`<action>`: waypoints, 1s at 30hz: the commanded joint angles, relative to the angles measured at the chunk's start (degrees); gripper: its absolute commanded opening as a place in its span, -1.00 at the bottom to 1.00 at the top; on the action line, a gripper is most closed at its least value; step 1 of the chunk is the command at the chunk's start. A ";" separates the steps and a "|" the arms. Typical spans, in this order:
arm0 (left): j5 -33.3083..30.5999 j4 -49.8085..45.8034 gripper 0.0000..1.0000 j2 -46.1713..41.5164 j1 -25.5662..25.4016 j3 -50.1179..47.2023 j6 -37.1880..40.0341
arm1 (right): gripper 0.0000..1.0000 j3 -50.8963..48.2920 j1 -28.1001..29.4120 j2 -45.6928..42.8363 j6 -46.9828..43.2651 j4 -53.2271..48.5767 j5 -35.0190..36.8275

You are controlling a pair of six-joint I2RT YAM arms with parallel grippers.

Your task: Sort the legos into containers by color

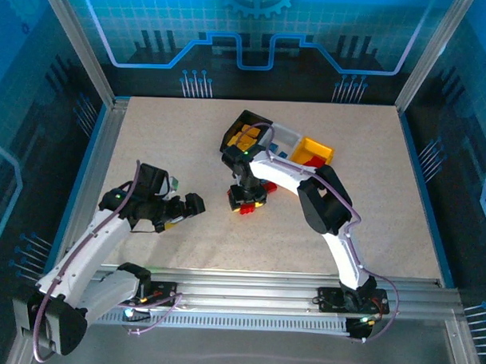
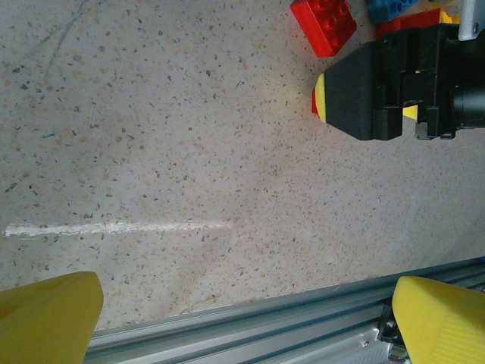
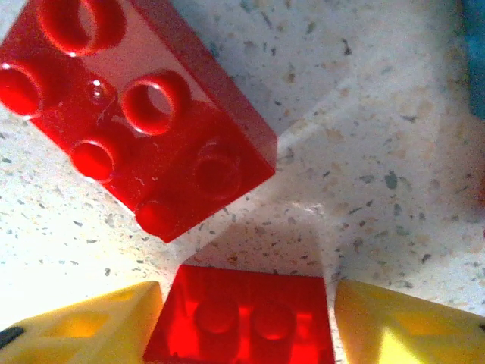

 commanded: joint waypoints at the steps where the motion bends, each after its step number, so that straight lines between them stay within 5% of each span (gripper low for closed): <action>1: 1.20 -0.74 0.98 -0.99 0.48 -0.78 -1.22 | 0.12 0.49 0.40 0.89 -0.28 -1.09 1.08; 15: 1.61 1.36 0.98 -0.36 0.48 -1.03 -1.62 | 0.02 -0.81 -1.66 -11.23 0.67 -4.73 2.53; 30: 3.76 2.32 0.98 4.31 -0.54 1.62 1.01 | 0.00 0.52 -22.57 -15.65 -4.02 -4.98 6.09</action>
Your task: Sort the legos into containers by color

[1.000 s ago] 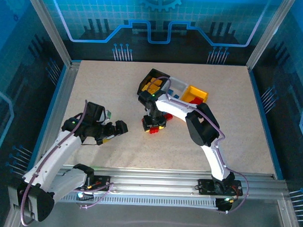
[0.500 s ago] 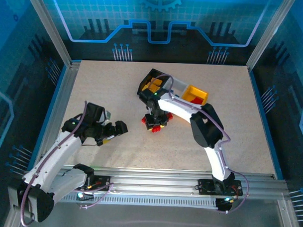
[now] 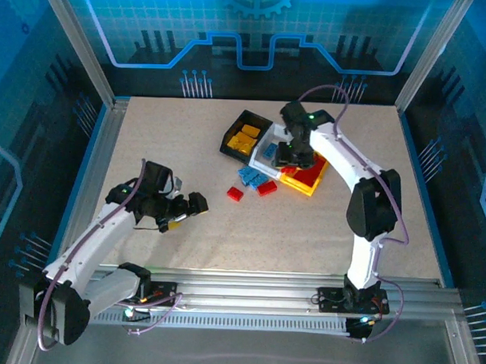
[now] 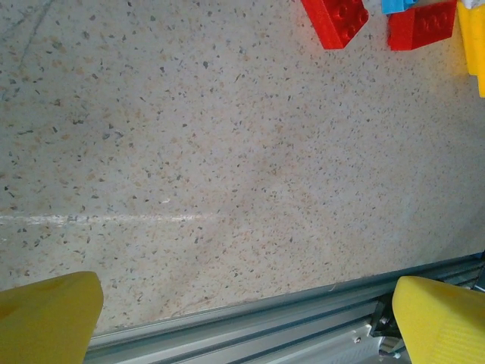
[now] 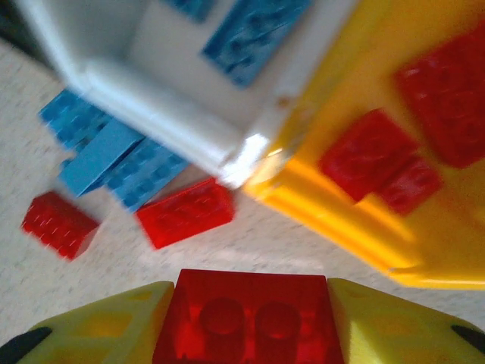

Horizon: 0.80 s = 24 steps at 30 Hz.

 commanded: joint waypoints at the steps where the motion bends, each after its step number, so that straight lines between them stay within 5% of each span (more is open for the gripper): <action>1: 1.55 0.16 0.98 0.02 -0.73 1.73 1.79 | 0.00 1.81 -3.16 2.57 -1.97 -1.43 1.51; 16: -5.61 -3.19 0.98 2.88 -8.29 5.32 5.58 | 0.04 6.50 -7.82 12.13 -3.44 -1.20 1.66; 24: -9.45 -2.57 0.98 11.11 -13.22 10.72 9.41 | 0.34 4.33 -7.83 8.86 -3.06 -1.28 2.61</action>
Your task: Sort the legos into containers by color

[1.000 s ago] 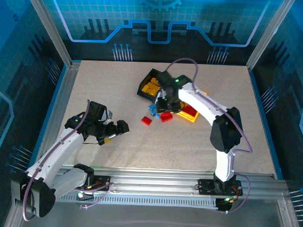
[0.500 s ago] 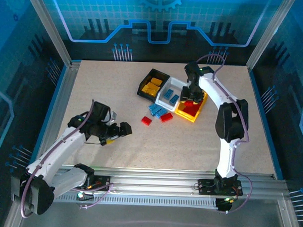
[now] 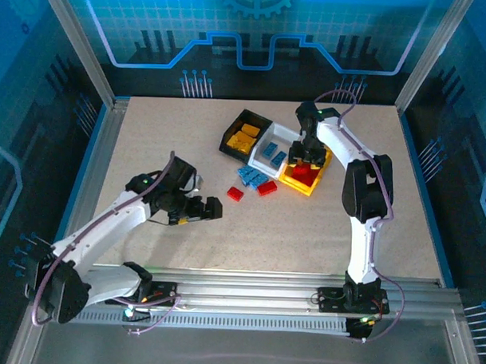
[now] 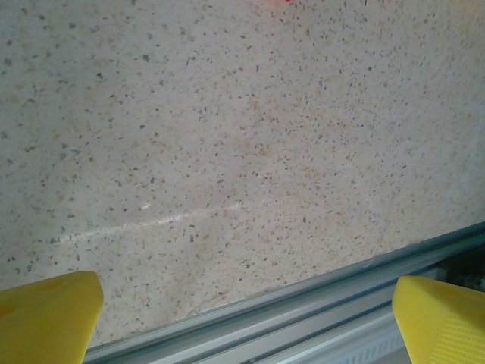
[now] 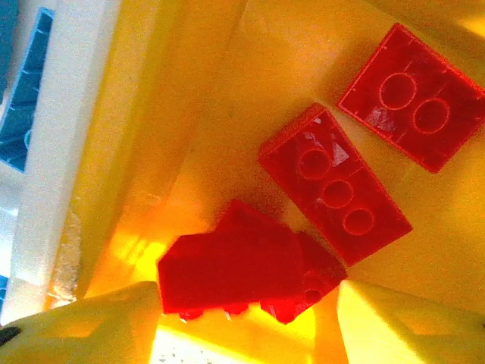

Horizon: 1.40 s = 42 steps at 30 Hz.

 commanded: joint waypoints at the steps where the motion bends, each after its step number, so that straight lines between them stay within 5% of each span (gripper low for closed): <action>1: -2.89 -0.55 0.98 3.55 -1.14 3.82 3.78 | 0.38 -1.58 -0.35 -3.99 0.86 -0.51 0.69; 15: -5.47 2.52 0.90 24.45 -2.15 18.70 12.50 | 0.43 -23.73 8.72 -30.52 11.98 2.47 -5.06; 23: -6.81 4.12 0.60 39.33 -2.08 31.61 17.37 | 0.38 -35.24 14.35 -45.95 21.40 2.04 -6.57; 30: -7.88 2.28 0.33 51.57 -2.20 44.41 20.66 | 0.35 -36.66 12.57 -49.77 19.05 -0.76 -8.57; 42: -9.52 -0.05 0.04 59.92 -3.22 53.20 22.82 | 0.35 -39.17 4.37 -48.31 15.06 1.79 -15.44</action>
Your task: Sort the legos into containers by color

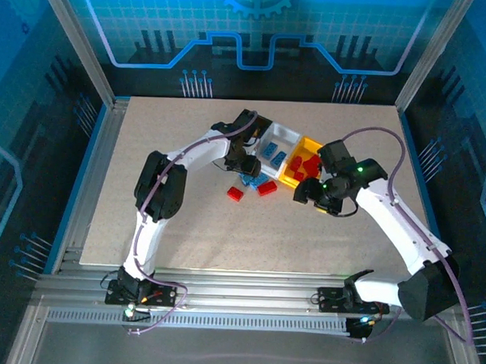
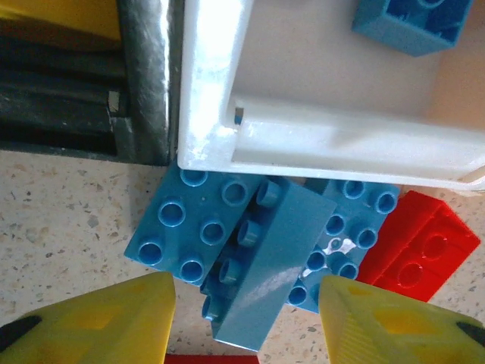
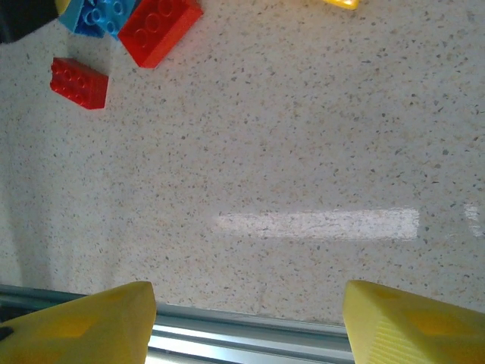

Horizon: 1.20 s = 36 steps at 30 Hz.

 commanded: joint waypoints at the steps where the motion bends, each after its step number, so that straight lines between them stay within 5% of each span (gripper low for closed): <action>1: -1.04 -2.67 -0.01 1.95 -1.26 2.05 1.70 | 0.35 0.24 -2.43 1.81 -2.32 0.43 -3.58; 17: -4.25 -3.03 -0.57 0.14 -2.32 -3.22 0.81 | 0.36 2.03 -2.77 5.80 -2.02 3.09 -4.70; 29: -4.04 -0.69 -0.55 -17.04 -2.34 -23.40 -3.28 | 0.36 -0.48 1.25 5.95 0.84 6.56 -3.40; 36: -5.33 0.03 -0.17 -20.48 -2.28 -27.16 -4.01 | 0.36 -1.13 4.11 7.47 1.39 7.68 -3.04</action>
